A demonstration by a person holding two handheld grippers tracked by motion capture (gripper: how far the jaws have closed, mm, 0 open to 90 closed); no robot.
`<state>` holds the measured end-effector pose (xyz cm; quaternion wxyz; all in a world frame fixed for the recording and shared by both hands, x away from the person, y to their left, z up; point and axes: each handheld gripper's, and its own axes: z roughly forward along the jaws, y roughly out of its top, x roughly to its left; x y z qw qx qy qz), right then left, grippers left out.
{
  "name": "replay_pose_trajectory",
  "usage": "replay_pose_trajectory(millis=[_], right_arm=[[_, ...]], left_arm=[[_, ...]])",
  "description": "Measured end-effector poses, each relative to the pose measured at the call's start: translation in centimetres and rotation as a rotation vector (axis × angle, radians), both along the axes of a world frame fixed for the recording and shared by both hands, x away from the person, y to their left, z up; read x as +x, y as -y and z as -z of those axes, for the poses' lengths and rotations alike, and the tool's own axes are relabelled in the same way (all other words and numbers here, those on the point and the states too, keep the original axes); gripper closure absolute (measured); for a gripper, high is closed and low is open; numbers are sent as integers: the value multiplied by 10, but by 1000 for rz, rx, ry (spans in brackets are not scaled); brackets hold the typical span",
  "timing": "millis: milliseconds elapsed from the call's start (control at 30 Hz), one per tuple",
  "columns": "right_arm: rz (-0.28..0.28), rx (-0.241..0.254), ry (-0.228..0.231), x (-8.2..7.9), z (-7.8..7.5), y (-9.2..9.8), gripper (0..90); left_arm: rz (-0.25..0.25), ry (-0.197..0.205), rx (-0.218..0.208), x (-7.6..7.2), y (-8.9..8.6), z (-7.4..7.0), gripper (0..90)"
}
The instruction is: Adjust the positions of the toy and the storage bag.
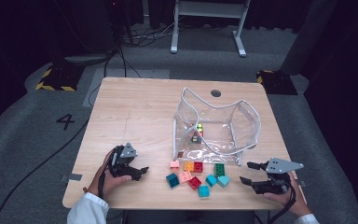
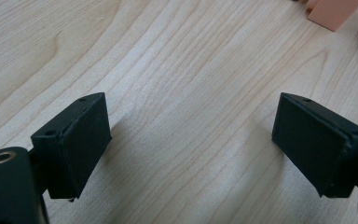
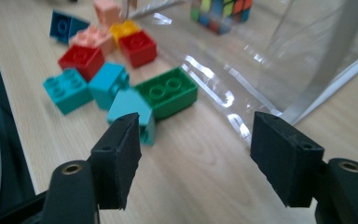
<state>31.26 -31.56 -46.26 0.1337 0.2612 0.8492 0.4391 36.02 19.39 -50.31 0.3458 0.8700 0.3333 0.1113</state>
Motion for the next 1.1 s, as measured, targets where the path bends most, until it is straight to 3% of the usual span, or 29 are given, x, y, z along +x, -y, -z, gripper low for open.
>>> replay_pose_trajectory(millis=[233, 633, 833, 933, 1100], right_arm=[[-34, 4, -62, -7, 26, -18, 330], [-59, -28, -59, -8, 36, -48, 337], [-48, -36, -49, -4, 38, -58, 425], [-51, -66, -33, -4, 39, -59, 466], [-54, -45, -31, -4, 38, -54, 580]], left_arm=[[1, 0, 1, 0, 0, 0, 116], [2, 0, 1, 0, 0, 0, 115], [2, -1, 0, 0, 0, 0, 115], [2, -1, 0, 0, 0, 0, 115], [2, -2, 0, 0, 0, 0, 115]])
